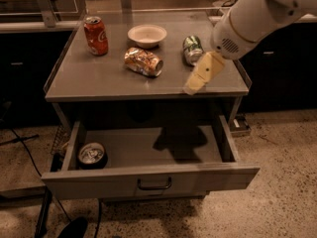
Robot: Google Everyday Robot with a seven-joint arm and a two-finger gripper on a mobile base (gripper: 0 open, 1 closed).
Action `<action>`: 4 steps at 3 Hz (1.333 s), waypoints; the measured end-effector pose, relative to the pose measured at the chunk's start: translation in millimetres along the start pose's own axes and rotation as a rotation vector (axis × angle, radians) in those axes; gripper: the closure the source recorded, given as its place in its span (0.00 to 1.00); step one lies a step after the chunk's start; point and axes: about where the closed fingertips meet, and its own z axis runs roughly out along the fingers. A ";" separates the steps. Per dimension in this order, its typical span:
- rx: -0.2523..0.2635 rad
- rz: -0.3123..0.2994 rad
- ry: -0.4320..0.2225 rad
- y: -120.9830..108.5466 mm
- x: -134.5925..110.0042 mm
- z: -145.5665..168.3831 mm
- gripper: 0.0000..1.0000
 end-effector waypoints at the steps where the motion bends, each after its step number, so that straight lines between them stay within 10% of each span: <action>1: -0.019 0.039 -0.065 -6.5 -23.4 24.2 0.00; 4: -0.020 0.092 -0.172 -24.2 -80.0 84.4 0.00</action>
Offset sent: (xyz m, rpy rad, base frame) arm 0.0798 0.0746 -0.0091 0.2310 -0.0254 -0.0040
